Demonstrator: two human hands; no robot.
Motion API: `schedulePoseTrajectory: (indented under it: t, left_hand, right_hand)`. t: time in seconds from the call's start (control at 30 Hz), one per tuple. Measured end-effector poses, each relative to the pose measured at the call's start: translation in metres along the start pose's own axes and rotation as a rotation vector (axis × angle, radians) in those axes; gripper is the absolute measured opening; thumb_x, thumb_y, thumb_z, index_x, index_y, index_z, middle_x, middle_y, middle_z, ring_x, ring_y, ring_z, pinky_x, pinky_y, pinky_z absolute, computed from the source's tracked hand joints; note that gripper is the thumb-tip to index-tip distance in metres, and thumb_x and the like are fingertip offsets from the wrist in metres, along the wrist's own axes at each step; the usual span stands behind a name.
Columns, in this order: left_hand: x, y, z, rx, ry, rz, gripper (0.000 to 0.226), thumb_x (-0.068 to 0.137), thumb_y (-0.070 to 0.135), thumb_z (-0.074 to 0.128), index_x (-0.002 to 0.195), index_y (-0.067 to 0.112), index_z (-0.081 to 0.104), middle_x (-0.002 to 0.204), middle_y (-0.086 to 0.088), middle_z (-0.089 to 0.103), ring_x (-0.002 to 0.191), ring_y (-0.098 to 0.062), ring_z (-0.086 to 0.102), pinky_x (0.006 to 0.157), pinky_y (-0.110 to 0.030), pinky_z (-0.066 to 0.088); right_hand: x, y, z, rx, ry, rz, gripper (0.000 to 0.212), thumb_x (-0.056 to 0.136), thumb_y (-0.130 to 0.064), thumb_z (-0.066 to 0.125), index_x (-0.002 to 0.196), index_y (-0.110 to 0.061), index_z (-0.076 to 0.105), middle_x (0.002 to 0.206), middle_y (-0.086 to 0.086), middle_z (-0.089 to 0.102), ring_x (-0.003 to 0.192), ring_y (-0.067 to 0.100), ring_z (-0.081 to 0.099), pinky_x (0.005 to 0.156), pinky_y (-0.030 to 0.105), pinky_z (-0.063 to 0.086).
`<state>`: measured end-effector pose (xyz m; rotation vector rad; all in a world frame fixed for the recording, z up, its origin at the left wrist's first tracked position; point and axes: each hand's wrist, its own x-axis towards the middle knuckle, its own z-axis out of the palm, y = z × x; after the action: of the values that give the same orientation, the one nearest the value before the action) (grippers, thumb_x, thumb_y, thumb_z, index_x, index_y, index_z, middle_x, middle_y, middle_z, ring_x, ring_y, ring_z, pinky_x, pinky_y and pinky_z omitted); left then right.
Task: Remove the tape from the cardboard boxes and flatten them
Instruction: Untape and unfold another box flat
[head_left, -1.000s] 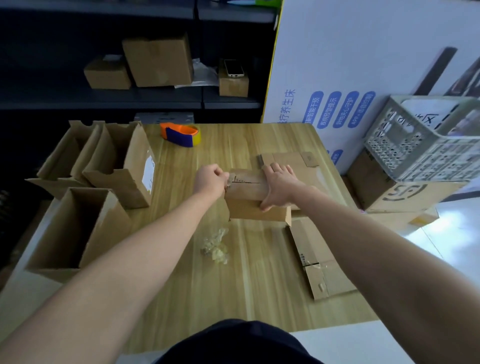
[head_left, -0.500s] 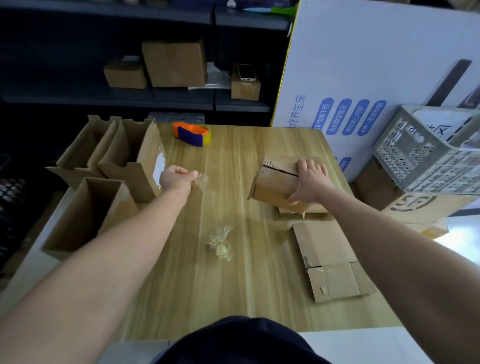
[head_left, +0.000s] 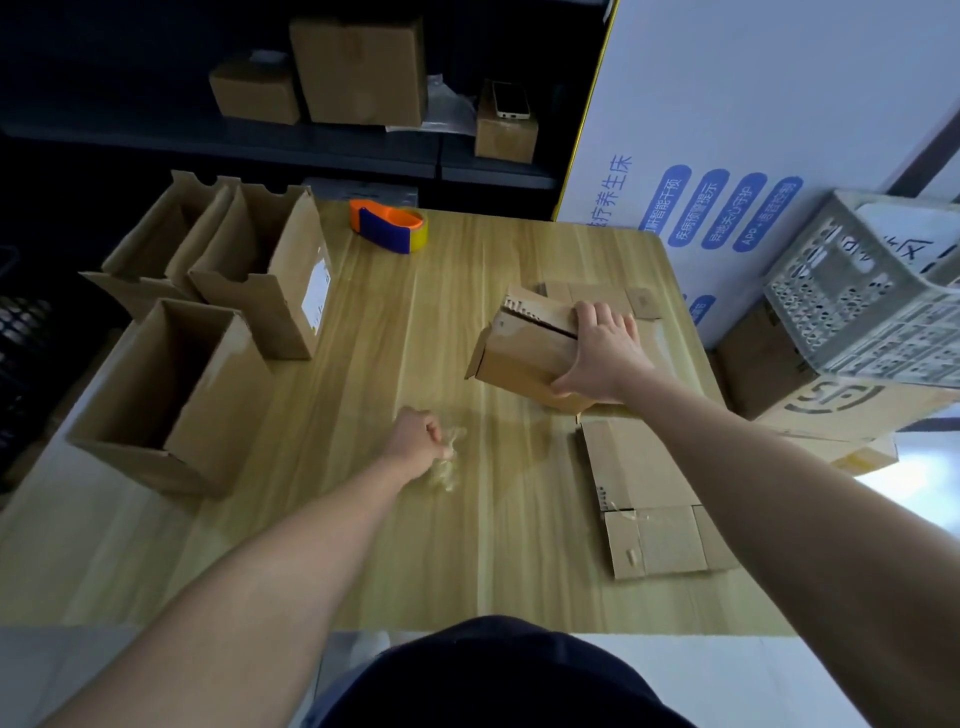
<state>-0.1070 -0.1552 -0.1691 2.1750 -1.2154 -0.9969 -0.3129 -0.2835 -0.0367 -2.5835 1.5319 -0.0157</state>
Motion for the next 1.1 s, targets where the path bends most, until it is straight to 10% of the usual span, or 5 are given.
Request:
schedulePoseTrajectory:
  t: [0.13, 0.27, 0.47, 0.83, 1.1]
  left_hand:
    - [-0.003, 0.000, 0.008, 0.113, -0.042, -0.044, 0.023, 0.076, 0.018, 0.077, 0.093, 0.011, 0.062, 0.119, -0.009, 0.053, 0.096, -0.019, 0.057, 0.082, -0.023, 0.042]
    - [-0.009, 0.003, 0.002, 0.061, -0.202, -0.144, 0.083, 0.070, 0.037, 0.080, 0.140, 0.016, 0.039, 0.143, -0.006, 0.043, 0.128, -0.025, 0.045, 0.101, -0.034, 0.039]
    - [-0.004, 0.007, -0.017, -0.336, -0.128, -0.262, 0.054, 0.089, -0.001, 0.053, 0.140, 0.004, 0.035, 0.117, -0.019, 0.057, 0.088, -0.026, 0.061, 0.069, -0.032, 0.053]
    - [-0.015, -0.003, -0.022, -0.140, 0.038, -0.230, 0.058, 0.060, -0.022, 0.064, 0.113, 0.003, 0.064, 0.076, -0.002, 0.061, 0.059, -0.010, 0.054, 0.035, -0.009, 0.034]
    - [0.000, -0.004, -0.030, -0.161, 0.080, -0.177, 0.046, 0.081, -0.015, 0.054, 0.119, 0.008, 0.062, 0.123, -0.010, 0.060, 0.110, -0.024, 0.058, 0.083, -0.021, 0.045]
  right_hand:
    - [-0.001, -0.002, 0.001, 0.006, -0.015, -0.022, 0.102, 0.053, -0.048, 0.080, 0.133, -0.012, 0.030, 0.125, 0.006, 0.040, 0.123, 0.027, 0.037, 0.116, 0.045, 0.013]
    - [-0.002, -0.011, 0.003, 0.012, -0.037, -0.055, 0.102, 0.054, -0.049, 0.081, 0.134, -0.012, 0.031, 0.125, 0.006, 0.041, 0.122, 0.027, 0.037, 0.115, 0.045, 0.016]
    - [-0.004, -0.031, 0.007, 0.032, -0.078, -0.096, 0.101, 0.056, -0.050, 0.081, 0.134, -0.011, 0.030, 0.128, 0.006, 0.040, 0.124, 0.027, 0.035, 0.115, 0.045, 0.016]
    - [0.001, -0.064, 0.018, 0.040, -0.109, -0.107, 0.102, 0.054, -0.050, 0.081, 0.134, -0.012, 0.031, 0.126, 0.006, 0.041, 0.124, 0.028, 0.037, 0.114, 0.046, 0.019]
    - [0.009, -0.067, 0.013, 0.046, -0.089, -0.032, 0.100, 0.056, -0.050, 0.081, 0.133, -0.012, 0.031, 0.126, 0.005, 0.040, 0.123, 0.026, 0.036, 0.114, 0.046, 0.019]
